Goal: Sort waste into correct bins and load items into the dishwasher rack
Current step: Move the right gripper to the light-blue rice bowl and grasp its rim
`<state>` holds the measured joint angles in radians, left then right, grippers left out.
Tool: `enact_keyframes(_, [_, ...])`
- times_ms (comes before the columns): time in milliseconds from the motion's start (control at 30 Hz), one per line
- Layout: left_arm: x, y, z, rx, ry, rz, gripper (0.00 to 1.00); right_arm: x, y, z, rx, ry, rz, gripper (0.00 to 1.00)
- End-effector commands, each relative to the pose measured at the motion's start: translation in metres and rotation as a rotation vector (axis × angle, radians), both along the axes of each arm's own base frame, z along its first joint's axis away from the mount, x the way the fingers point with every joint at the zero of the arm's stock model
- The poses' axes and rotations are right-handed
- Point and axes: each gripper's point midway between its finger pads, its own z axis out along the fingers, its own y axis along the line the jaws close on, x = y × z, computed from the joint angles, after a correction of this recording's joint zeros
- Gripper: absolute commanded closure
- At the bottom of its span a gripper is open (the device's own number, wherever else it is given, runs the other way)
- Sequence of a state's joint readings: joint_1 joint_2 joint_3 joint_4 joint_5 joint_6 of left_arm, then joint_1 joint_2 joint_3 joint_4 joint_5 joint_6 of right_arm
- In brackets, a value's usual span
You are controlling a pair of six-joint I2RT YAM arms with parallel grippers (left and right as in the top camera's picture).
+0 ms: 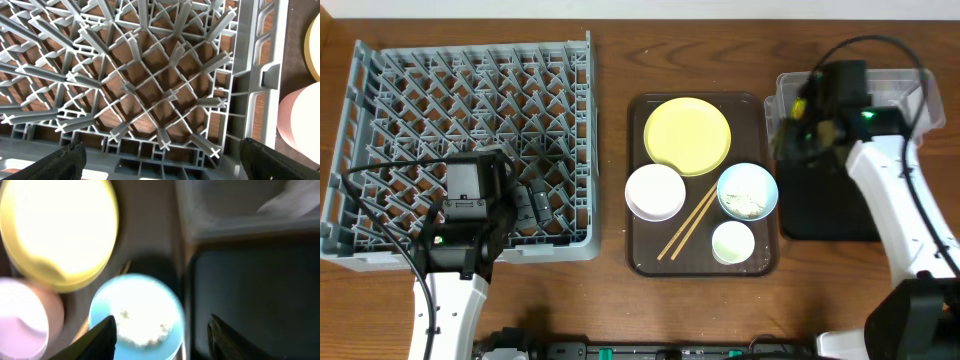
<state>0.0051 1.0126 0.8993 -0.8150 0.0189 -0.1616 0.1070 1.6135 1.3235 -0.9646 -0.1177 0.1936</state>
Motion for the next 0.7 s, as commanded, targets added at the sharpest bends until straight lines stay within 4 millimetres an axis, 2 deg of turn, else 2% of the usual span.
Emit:
enact_keyframes(0, [0.003,0.000,0.008,-0.003,-0.020,0.012,0.01,-0.018,0.025,-0.006,0.003,0.056,0.111,0.44])
enact_keyframes(133, [0.003,0.000,0.008,-0.003,-0.020,0.012,0.01,-0.031,0.049,-0.011,-0.004,0.080,0.173,0.44])
enact_keyframes(233, [0.003,0.000,0.008,-0.003,-0.020,0.012,0.01,-0.031,0.063,-0.017,-0.027,0.064,0.175,0.46])
enact_keyframes(433, [0.002,0.000,0.008,-0.003,-0.016,0.012,0.01,-0.042,0.086,-0.044,-0.033,0.062,0.128,0.50])
enact_keyframes(667, [0.002,0.000,0.007,-0.003,-0.015,0.012,0.01,-0.048,0.094,-0.080,-0.028,0.031,0.060,0.61])
